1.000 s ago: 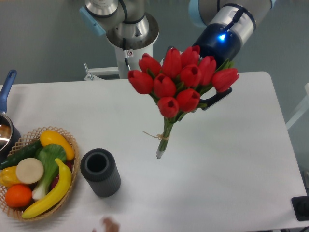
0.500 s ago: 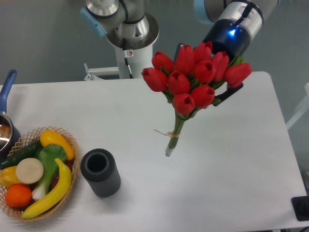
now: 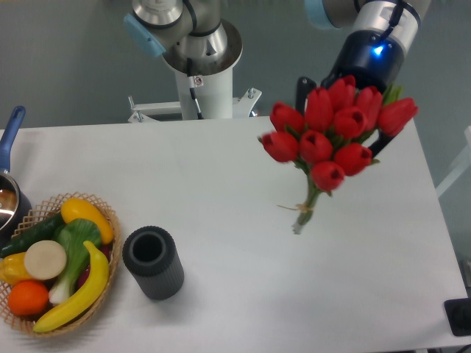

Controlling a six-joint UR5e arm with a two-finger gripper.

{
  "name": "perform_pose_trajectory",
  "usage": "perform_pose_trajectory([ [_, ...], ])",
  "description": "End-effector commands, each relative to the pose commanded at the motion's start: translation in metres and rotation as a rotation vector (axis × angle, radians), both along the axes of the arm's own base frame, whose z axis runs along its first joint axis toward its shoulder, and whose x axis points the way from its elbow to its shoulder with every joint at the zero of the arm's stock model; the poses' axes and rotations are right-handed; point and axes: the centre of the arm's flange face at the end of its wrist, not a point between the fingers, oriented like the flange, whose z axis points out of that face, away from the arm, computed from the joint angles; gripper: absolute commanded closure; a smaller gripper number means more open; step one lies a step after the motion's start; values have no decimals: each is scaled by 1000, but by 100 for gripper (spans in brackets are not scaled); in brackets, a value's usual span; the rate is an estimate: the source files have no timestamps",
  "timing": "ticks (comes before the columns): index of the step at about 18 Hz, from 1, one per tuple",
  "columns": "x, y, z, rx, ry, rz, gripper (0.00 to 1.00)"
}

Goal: Place the flowers on the table
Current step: 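Carry the red tulip bouquet away from the black holder, across the table, then rotate the gripper to hang the tulips blossoms-down over the table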

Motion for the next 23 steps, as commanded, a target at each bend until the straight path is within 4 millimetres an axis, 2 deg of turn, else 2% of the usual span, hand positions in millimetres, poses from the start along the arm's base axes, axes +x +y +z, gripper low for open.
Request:
perform_pose_trajectory([
  [3,11,-10,-14,-118,28,89,50],
  [9,51,-10,-43,-290,87,132,50],
  [12,77,6,-80,-433,92,146,50],
  [14,86,8,-97,-488,88,151,50],
  [19,91,1,-116,-612,32,160,50],
  [23,91,-10,-143,-784,40,118,50],
])
